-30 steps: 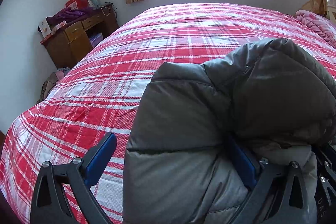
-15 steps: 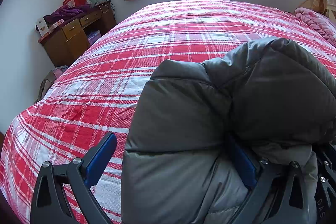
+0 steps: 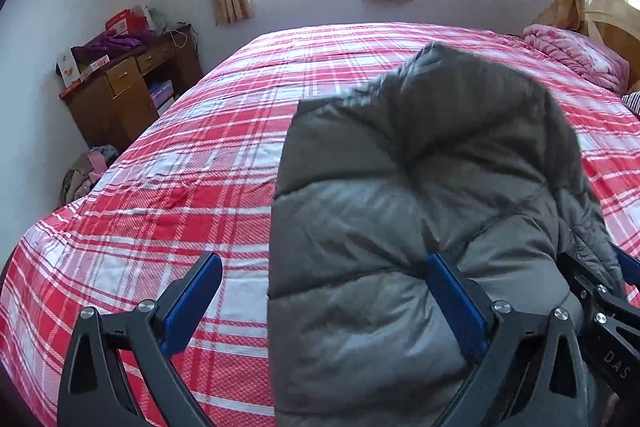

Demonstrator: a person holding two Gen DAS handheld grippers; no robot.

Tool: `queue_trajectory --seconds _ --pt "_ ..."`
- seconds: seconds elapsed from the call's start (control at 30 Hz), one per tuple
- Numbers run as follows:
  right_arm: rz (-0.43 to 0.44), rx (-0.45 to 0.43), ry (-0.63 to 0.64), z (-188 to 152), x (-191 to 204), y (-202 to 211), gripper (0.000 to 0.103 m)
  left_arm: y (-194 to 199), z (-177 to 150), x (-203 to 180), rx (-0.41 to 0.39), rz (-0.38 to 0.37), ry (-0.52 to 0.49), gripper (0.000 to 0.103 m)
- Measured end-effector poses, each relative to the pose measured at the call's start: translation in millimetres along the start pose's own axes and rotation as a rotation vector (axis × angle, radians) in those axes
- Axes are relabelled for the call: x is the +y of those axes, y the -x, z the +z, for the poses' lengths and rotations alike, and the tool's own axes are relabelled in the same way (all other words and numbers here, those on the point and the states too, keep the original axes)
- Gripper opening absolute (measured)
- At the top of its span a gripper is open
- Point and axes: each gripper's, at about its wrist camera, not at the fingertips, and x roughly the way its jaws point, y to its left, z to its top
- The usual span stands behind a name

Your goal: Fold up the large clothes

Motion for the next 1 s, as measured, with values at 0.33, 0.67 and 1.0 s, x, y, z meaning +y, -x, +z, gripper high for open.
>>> queue_trajectory --seconds 0.33,0.67,1.0 --pt "0.026 -0.031 -0.034 -5 -23 -4 0.087 -3 -6 26 0.016 -0.004 0.041 0.102" --pt "0.095 0.033 -0.141 -2 -43 -27 0.101 -36 -10 35 0.16 -0.172 0.18 0.102" --pt "0.191 0.005 -0.134 -11 -39 -20 0.086 -39 -13 30 0.165 -0.298 0.201 0.102"
